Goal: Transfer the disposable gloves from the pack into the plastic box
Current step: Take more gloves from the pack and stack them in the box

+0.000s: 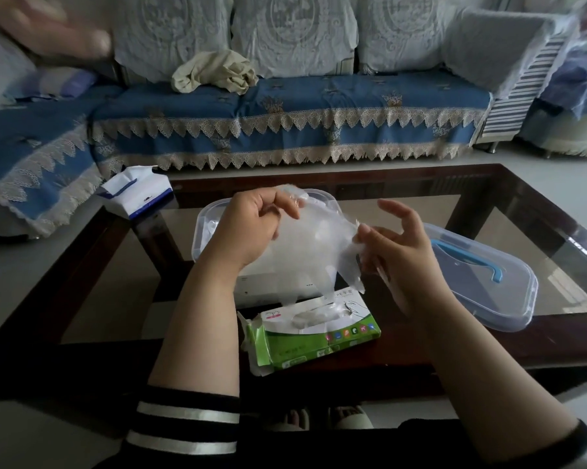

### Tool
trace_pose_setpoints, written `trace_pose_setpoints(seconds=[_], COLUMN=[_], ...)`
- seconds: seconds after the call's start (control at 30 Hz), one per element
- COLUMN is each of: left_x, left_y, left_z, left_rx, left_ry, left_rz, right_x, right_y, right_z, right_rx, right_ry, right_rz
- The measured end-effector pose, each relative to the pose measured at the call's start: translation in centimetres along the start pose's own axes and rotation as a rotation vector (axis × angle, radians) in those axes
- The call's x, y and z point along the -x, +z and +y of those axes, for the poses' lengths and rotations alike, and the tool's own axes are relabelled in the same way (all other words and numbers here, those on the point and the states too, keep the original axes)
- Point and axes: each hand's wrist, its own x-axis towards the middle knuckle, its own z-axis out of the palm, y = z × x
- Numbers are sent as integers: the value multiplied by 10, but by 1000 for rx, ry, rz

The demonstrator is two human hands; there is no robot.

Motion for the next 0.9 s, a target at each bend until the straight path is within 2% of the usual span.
trace_pose_setpoints(seconds=[0.1, 0.2, 0.3, 0.37, 0.43, 0.5, 0.57, 0.7, 0.83, 0.9], left_x=[-1, -2, -7, -14, -18, -22, -23, -22, -26, -29], left_y=[-3, -7, -11, -13, -13, -15, -13, -12, -26, -34], left_z=[-5, -8, -19, -28, -36, -44, -50, -60, -68, -72], left_rx=[-91, -138, -197, -246, -296, -372, -523, -947, -1028, -1053], left_ry=[-16, -40, -52, -80, -113, -127, -156, -319, -584, -636], left_rz=[21, 37, 88, 111, 122, 149, 157, 118, -39, -81], right_x=[-7, -31, -52, -56, -54, -58, -71, -104, -132, -139], right_y=[4, 8, 21, 39, 64, 87, 100, 108, 106, 101], right_z=[-1, -3, -13, -21, -23, -16, -7, 13, 40, 51], right_rx=[192, 588, 1011, 1073, 1136, 1319, 1498, 1670, 1738, 1731], right_ry=[-112, -266, -424, -501, -497, -374, -226, -15, 39, 101], right_rz=[13, 67, 231, 240, 33, -230, -399, -638, -736, -775])
